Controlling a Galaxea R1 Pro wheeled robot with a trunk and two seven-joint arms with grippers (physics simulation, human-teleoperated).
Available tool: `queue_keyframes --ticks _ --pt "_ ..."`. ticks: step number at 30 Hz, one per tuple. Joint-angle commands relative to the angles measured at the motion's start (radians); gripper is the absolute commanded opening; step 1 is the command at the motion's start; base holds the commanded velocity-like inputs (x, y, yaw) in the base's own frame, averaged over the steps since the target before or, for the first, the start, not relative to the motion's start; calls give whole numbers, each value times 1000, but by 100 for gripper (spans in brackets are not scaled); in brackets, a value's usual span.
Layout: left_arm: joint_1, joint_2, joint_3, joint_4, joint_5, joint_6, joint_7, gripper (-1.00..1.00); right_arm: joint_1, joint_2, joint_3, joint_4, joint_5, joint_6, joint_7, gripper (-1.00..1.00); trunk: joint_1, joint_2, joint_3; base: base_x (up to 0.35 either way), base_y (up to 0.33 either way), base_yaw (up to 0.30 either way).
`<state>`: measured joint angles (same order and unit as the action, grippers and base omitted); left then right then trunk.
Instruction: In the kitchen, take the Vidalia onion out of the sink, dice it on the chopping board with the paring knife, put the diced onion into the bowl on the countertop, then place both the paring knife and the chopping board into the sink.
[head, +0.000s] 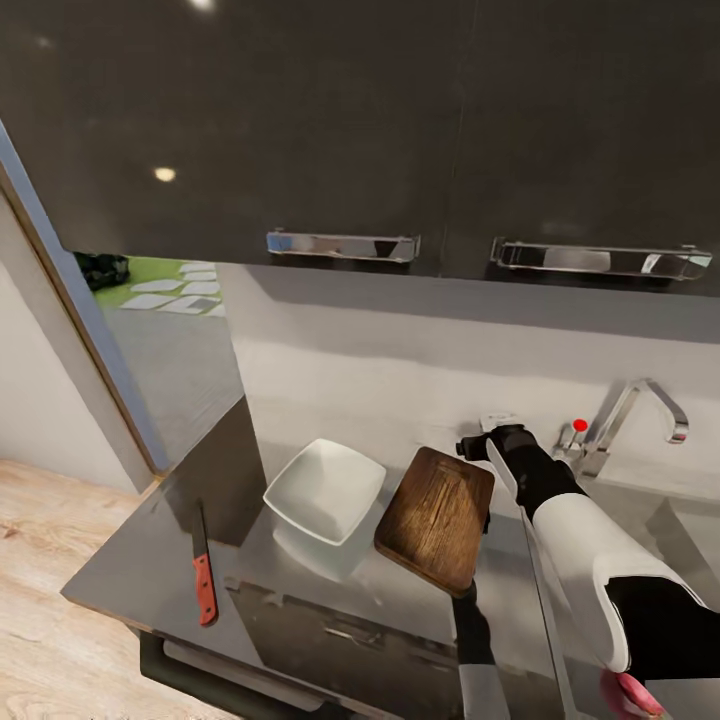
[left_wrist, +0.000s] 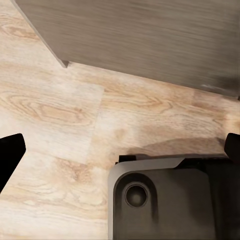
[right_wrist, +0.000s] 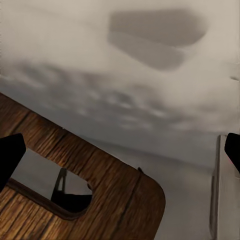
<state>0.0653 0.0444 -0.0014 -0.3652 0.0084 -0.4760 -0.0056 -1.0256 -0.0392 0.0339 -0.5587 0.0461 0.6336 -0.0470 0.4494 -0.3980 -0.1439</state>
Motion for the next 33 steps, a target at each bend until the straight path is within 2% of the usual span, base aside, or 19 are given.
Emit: queue_keyframes --ticks 1,33 --pt "1 0 0 -2 1 -1 -1 100 -1 1 4 -1 5 6 -1 100 1 -2 -3 0 0 0" --pt "0 -2 0 16 1 -1 -2 100 -1 3 6 0 5 6 -1 100 1 -2 -39 0 0 0"
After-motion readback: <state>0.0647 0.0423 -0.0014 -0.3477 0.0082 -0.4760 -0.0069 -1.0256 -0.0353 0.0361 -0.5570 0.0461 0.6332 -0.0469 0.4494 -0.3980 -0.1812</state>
